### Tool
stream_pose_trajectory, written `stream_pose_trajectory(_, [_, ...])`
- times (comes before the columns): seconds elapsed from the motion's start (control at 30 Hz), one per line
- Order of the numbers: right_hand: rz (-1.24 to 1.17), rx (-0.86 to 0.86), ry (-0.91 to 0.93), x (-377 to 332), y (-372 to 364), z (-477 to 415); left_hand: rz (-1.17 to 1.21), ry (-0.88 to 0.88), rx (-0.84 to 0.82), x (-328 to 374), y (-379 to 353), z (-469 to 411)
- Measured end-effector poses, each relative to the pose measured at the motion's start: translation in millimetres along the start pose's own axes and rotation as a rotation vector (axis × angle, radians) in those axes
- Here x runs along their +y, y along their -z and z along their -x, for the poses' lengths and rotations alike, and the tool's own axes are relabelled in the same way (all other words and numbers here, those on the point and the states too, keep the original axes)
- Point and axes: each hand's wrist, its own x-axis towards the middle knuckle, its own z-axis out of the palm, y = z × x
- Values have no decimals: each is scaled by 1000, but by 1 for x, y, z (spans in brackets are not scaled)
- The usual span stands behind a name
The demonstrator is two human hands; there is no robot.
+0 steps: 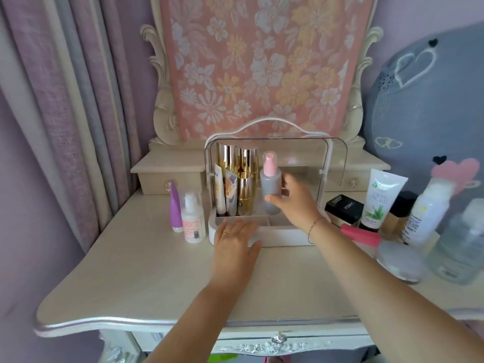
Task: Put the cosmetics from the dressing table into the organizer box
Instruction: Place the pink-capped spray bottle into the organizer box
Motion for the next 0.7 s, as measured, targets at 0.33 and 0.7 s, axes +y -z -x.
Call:
stream_pose_trajectory(0.33, [44,36,-149,15,-28,-37,52,-25,59,-4,-3,-3])
stream_pose_trajectory(0.7, [115,34,-173,19,-36,-43,69,-17,46,-4,-2,-3])
